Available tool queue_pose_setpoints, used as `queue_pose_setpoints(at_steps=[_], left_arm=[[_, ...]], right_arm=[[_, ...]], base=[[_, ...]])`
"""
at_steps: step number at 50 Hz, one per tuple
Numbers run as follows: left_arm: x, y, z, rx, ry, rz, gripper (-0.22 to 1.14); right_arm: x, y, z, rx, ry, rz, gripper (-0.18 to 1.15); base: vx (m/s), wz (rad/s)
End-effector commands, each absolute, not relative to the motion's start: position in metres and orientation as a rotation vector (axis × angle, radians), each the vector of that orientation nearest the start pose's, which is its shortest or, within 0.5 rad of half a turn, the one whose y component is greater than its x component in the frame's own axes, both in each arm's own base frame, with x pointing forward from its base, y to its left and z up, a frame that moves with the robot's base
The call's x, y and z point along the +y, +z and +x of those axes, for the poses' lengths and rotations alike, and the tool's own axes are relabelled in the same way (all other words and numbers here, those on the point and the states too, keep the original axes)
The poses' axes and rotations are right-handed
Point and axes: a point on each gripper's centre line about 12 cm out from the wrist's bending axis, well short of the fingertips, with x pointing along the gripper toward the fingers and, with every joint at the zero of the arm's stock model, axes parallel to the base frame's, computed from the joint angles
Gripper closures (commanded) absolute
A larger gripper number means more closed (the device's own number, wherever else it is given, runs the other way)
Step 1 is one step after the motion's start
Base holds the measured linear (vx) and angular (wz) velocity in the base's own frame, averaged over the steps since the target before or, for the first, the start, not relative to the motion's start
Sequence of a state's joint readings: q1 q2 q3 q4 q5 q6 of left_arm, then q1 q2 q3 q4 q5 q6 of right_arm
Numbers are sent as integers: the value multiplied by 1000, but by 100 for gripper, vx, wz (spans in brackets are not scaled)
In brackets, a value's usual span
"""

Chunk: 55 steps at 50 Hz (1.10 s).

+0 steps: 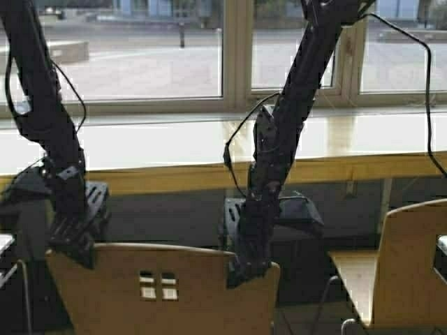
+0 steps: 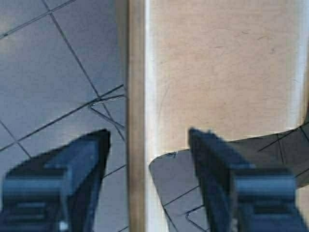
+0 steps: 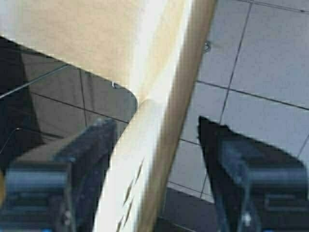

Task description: Push the chairs under the table

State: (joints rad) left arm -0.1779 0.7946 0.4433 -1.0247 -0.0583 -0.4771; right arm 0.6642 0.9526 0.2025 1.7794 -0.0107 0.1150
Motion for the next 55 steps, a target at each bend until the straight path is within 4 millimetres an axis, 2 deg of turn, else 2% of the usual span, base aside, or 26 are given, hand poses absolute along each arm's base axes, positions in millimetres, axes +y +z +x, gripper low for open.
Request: queue_pose_setpoints(at_steps=[1,18,24,29,33,38,40,42,48,55], left_arm=[[-66,-98,405,994,765,-1177,6],[-64,-109,411,979,769,-1165,6],[-64,-109,411,976,762,-1153,9],[-64,-108,413,976,751,-1142,24],[-64,-108,414,976,742,-1134,48],[-64,-107,416,972,741,-1138,85],[-65,-107,415,976,741,-1141,94],[-65,-106,415,976,741,-1141,97],[-66,-105,414,991,739,-1146,89],[-67,-104,415,993,739,-1155,88]], right_arm=[[281,-130,361,1202,-583,1266,9],[281,-154,362,1228,-592,1263,9],[282,-155,364,1228,-588,1262,11],[282,-155,365,1224,-587,1262,26],[281,-155,367,1222,-586,1263,52],[280,-155,367,1222,-589,1265,87],[279,-154,367,1222,-589,1265,98],[279,-152,368,1220,-587,1268,101],[274,-147,368,1216,-592,1269,91],[263,-140,373,1203,-587,1253,92]], base=[[1,0],[1,1],[1,1],[1,1],[1,1],[0,1],[0,3],[1,2],[1,3],[3,12]])
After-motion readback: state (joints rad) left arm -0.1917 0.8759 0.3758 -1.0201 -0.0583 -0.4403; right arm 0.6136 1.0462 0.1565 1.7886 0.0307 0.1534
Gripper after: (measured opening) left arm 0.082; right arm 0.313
